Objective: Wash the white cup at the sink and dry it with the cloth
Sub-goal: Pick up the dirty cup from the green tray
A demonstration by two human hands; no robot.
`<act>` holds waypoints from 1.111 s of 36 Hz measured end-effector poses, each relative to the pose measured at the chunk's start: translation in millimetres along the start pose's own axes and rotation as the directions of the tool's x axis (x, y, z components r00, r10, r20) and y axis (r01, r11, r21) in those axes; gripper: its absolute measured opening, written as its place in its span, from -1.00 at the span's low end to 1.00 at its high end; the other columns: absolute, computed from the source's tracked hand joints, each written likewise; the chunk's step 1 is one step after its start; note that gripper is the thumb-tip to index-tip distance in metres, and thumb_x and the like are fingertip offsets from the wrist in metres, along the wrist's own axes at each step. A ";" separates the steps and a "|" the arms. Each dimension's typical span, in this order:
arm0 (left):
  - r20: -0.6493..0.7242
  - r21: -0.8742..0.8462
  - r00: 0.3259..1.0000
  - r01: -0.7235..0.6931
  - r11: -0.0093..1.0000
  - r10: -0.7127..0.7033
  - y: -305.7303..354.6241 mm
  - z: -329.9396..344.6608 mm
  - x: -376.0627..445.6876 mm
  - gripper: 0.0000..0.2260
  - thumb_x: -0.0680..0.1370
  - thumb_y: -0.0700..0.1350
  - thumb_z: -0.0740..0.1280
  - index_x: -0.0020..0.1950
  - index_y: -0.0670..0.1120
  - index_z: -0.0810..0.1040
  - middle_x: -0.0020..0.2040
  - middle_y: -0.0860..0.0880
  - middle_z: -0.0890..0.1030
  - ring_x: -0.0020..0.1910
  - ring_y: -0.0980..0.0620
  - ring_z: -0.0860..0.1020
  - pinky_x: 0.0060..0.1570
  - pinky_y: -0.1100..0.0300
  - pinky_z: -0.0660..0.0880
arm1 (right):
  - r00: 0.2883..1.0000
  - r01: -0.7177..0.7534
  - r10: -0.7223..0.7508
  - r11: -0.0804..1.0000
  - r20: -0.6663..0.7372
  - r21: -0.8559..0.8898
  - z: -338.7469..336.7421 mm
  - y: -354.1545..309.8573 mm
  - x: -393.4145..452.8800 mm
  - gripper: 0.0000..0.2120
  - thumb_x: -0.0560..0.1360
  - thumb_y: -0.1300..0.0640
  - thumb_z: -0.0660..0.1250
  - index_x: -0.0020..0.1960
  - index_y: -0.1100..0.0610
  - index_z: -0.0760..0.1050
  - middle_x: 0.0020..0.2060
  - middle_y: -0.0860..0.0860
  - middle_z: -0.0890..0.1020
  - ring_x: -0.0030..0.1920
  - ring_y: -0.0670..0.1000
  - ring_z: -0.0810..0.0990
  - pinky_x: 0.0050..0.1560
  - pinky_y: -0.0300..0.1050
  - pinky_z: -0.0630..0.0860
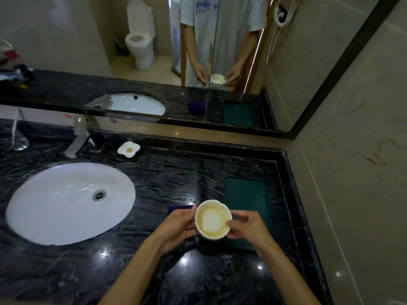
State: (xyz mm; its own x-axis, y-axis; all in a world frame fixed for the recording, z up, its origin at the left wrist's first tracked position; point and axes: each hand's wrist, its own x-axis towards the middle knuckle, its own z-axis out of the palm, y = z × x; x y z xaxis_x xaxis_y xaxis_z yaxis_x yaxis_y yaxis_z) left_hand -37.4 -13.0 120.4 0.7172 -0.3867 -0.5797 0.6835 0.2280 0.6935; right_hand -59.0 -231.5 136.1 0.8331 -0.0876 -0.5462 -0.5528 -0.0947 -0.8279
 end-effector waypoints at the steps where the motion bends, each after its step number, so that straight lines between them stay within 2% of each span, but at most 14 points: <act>1: -0.003 0.006 1.000 -0.008 1.000 0.008 -1.1 -2.3 -2.3 -0.70 0.66 -0.08 0.22 0.18 -0.25 0.62 0.05 -0.21 0.70 0.03 -0.09 0.67 0.03 0.04 0.64 | 1.000 -0.002 0.002 1.000 0.016 -0.004 0.6 0.5 -0.4 -0.65 0.46 0.37 0.45 0.24 0.23 0.59 -0.21 0.15 0.65 -0.27 0.07 0.69 -0.25 -0.10 0.69; 5: -0.053 0.063 0.997 -0.049 0.997 0.052 -7.4 -13.5 -10.1 -0.72 0.67 -0.19 0.20 0.19 -0.37 0.58 0.12 -0.35 0.65 0.06 -0.15 0.65 0.12 -0.04 0.62 | 0.992 0.003 -0.004 1.000 0.122 0.009 3.5 -0.5 -2.6 -0.65 0.43 0.32 0.51 0.20 0.17 0.63 -0.19 0.18 0.65 -0.24 0.10 0.70 -0.20 -0.09 0.68; 10: -0.106 0.048 0.991 -0.080 0.996 0.085 -12.2 -24.3 -27.5 -0.74 0.67 -0.20 0.19 0.12 -0.34 0.61 0.01 -0.24 0.69 0.03 -0.12 0.66 0.11 -0.04 0.62 | 0.974 -0.006 -0.004 0.999 0.225 0.043 14.7 -3.7 -7.5 -0.72 0.42 0.27 0.52 0.11 0.08 0.67 -0.20 0.17 0.58 -0.15 0.14 0.68 -0.10 -0.03 0.68; 12: -0.136 0.035 0.987 -0.085 0.996 0.089 -13.0 -29.1 -35.0 -0.74 0.67 -0.21 0.19 0.09 -0.34 0.61 -0.03 -0.21 0.69 -0.02 -0.08 0.67 0.09 -0.02 0.63 | 0.967 0.002 -0.013 0.999 0.256 0.042 22.3 -4.9 -10.1 -0.74 0.44 0.27 0.51 0.09 0.06 0.68 -0.20 0.12 0.66 -0.14 0.11 0.70 -0.06 0.00 0.68; 15: -0.171 0.027 0.980 -0.097 0.995 0.100 -12.3 -39.4 -48.4 -0.75 0.67 -0.22 0.18 0.07 -0.33 0.61 -0.07 -0.19 0.70 -0.07 -0.04 0.68 0.02 0.02 0.64 | 0.960 0.012 -0.023 0.999 0.280 0.039 38.0 -6.0 -14.3 -0.73 0.46 0.28 0.48 0.15 0.10 0.66 -0.20 0.06 0.72 -0.16 0.06 0.70 -0.08 -0.01 0.67; 18: -0.200 0.020 0.972 -0.123 0.992 0.125 -8.3 -54.1 -64.2 -0.76 0.67 -0.23 0.19 0.05 -0.32 0.62 -0.07 -0.19 0.70 -0.06 -0.05 0.68 0.00 0.04 0.64 | 0.953 0.022 -0.031 0.999 0.301 0.035 58.6 -7.5 -18.2 -0.70 0.48 0.27 0.47 0.20 0.13 0.62 -0.13 0.13 0.74 -0.18 0.07 0.69 -0.11 -0.05 0.66; 23: -0.241 0.007 0.957 -0.165 0.986 0.161 0.7 -85.9 -91.6 -0.76 0.67 -0.24 0.20 0.05 -0.33 0.63 -0.07 -0.19 0.70 -0.01 -0.09 0.67 0.07 -0.02 0.64 | 0.958 0.070 -0.086 0.995 0.272 0.068 104.8 -7.2 -24.1 -0.67 0.48 0.25 0.46 0.24 0.18 0.60 0.02 0.21 0.73 0.08 0.16 0.70 0.17 0.14 0.62; 27: -0.294 0.015 0.940 -0.177 0.984 0.173 7.5 -118.8 -110.9 -0.79 0.66 -0.24 0.23 0.06 -0.33 0.63 -0.06 -0.23 0.67 0.00 -0.14 0.65 0.10 -0.09 0.63 | 0.962 0.058 -0.089 0.990 0.258 0.126 150.1 -8.4 -34.9 -0.70 0.51 0.24 0.43 0.23 0.18 0.61 0.07 0.20 0.71 0.07 0.15 0.70 0.14 0.22 0.61; 30: -0.294 0.010 0.936 -0.197 0.980 0.191 14.9 -144.3 -130.8 -0.78 0.65 -0.26 0.22 -0.04 -0.30 0.64 -0.16 -0.18 0.64 -0.11 -0.06 0.63 -0.08 0.03 0.65 | 0.965 0.051 -0.089 0.986 0.249 0.158 184.6 -12.1 -45.6 -0.72 0.52 0.26 0.40 0.24 0.20 0.60 0.07 0.20 0.71 0.05 0.14 0.71 0.03 0.11 0.66; 33: -0.259 0.013 0.943 -0.215 0.976 0.211 22.1 -171.7 -152.0 -0.78 0.66 -0.24 0.22 -0.04 -0.29 0.63 -0.23 -0.12 0.65 -0.18 0.01 0.63 -0.08 0.04 0.64 | 0.967 0.055 -0.100 0.980 0.235 0.194 219.9 -15.9 -57.8 -0.73 0.54 0.29 0.38 0.23 0.23 0.59 0.07 0.22 0.71 0.00 0.10 0.71 -0.10 -0.01 0.67; 35: -0.244 0.007 0.948 -0.211 0.977 0.206 26.5 -190.9 -166.2 -0.78 0.66 -0.22 0.22 0.00 -0.30 0.62 -0.27 -0.09 0.65 -0.22 0.04 0.65 -0.05 0.01 0.64 | 0.969 0.048 -0.097 0.976 0.227 0.214 243.3 -17.6 -65.3 -0.74 0.54 0.30 0.37 0.23 0.26 0.59 0.08 0.25 0.70 -0.02 0.10 0.72 -0.11 0.00 0.68; 38: -0.228 -0.030 0.955 -0.200 0.979 0.188 35.4 -221.8 -185.7 -0.75 0.65 -0.19 0.24 0.10 -0.37 0.60 -0.10 -0.23 0.70 -0.06 -0.11 0.68 0.01 -0.08 0.65 | 0.967 0.061 -0.115 0.971 0.226 0.232 278.5 -20.3 -75.6 -0.75 0.54 0.31 0.36 0.21 0.28 0.59 0.04 0.25 0.71 -0.06 0.11 0.72 -0.04 0.07 0.69; 40: -0.221 -0.058 0.961 -0.183 0.981 0.166 42.0 -241.5 -198.3 -0.70 0.64 -0.15 0.27 0.15 -0.38 0.60 0.06 -0.33 0.68 0.10 -0.22 0.66 0.04 -0.11 0.63 | 0.968 0.070 -0.125 0.967 0.217 0.246 301.4 -22.5 -81.8 -0.78 0.54 0.32 0.35 0.17 0.27 0.61 -0.04 0.20 0.74 -0.11 0.09 0.73 -0.09 0.03 0.69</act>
State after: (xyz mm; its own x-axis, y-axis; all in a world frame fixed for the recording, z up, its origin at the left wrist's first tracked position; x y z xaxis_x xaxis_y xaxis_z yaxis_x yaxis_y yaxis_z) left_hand -118.1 289.0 161.1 0.8328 -0.1363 -0.5366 0.5475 0.3462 0.7618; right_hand -108.4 76.6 161.0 0.8803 0.1422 -0.4527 -0.4710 0.1461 -0.8700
